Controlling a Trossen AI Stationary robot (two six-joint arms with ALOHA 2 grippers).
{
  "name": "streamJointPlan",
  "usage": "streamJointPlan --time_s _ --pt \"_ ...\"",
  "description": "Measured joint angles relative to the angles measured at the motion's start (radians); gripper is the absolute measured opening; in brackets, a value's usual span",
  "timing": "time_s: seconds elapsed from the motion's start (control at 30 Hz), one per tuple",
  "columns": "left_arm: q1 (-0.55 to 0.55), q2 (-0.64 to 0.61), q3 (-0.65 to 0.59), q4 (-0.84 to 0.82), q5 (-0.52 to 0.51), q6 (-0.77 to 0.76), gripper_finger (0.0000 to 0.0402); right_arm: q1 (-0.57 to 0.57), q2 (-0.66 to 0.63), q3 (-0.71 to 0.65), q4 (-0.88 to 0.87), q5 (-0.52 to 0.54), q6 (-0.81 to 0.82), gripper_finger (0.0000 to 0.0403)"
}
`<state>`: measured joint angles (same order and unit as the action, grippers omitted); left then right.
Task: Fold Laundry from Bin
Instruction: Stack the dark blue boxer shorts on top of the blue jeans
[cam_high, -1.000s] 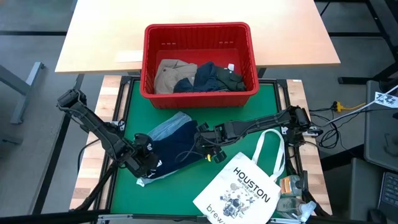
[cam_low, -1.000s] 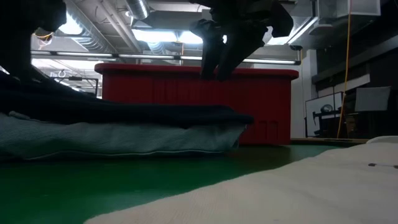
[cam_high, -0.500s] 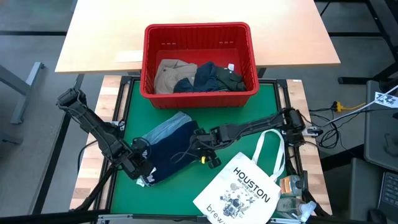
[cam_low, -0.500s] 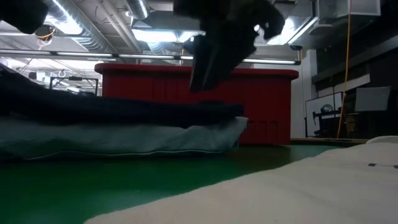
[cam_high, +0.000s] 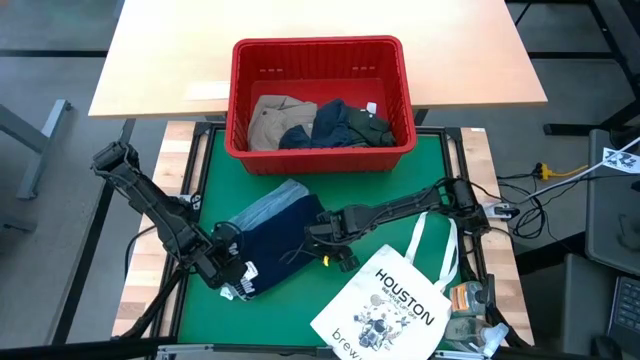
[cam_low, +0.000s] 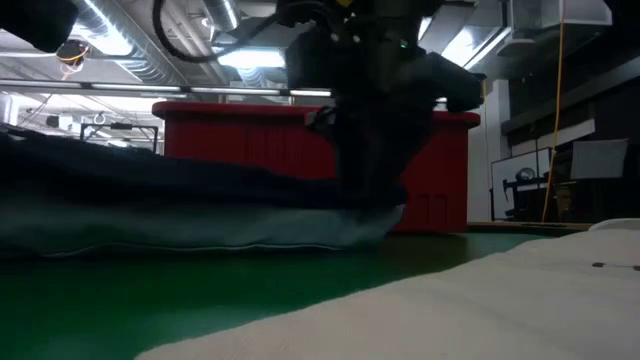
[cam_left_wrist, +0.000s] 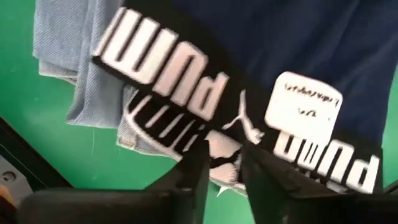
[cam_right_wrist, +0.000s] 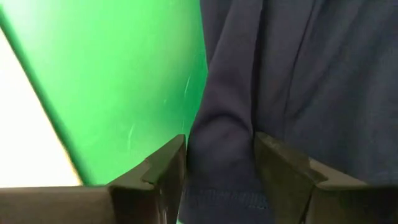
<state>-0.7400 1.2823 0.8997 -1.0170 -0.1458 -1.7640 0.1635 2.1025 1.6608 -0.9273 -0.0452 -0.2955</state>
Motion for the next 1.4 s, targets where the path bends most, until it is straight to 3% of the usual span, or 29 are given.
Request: streamJointPlan --time_s 0.17,0.4,0.6,0.9,1.17,1.4 --pt "0.006 -0.003 0.000 -0.010 0.076 -0.008 0.0127 0.000 0.000 0.000 -0.031 0.000 0.000 0.0188" --pt "0.005 -0.050 0.000 -0.001 0.070 -0.015 0.0113 0.000 0.000 0.021 -0.032 0.003 0.000 0.0188" --pt "0.005 -0.124 0.000 0.024 -0.058 -0.033 0.0093 0.000 0.000 0.096 -0.054 0.048 -0.025 0.0188" --pt "0.007 -0.104 0.000 0.024 -0.310 -0.013 0.0081 -0.013 -0.001 0.163 -0.032 0.244 -0.077 0.0188" --pt "0.045 0.030 0.000 -0.008 -0.311 0.021 0.0072 -0.124 0.032 0.142 0.080 0.244 -0.072 0.0188" --pt "0.059 0.114 0.000 -0.090 -0.224 0.022 0.0058 -0.201 0.071 0.141 0.093 0.166 -0.029 0.0188"
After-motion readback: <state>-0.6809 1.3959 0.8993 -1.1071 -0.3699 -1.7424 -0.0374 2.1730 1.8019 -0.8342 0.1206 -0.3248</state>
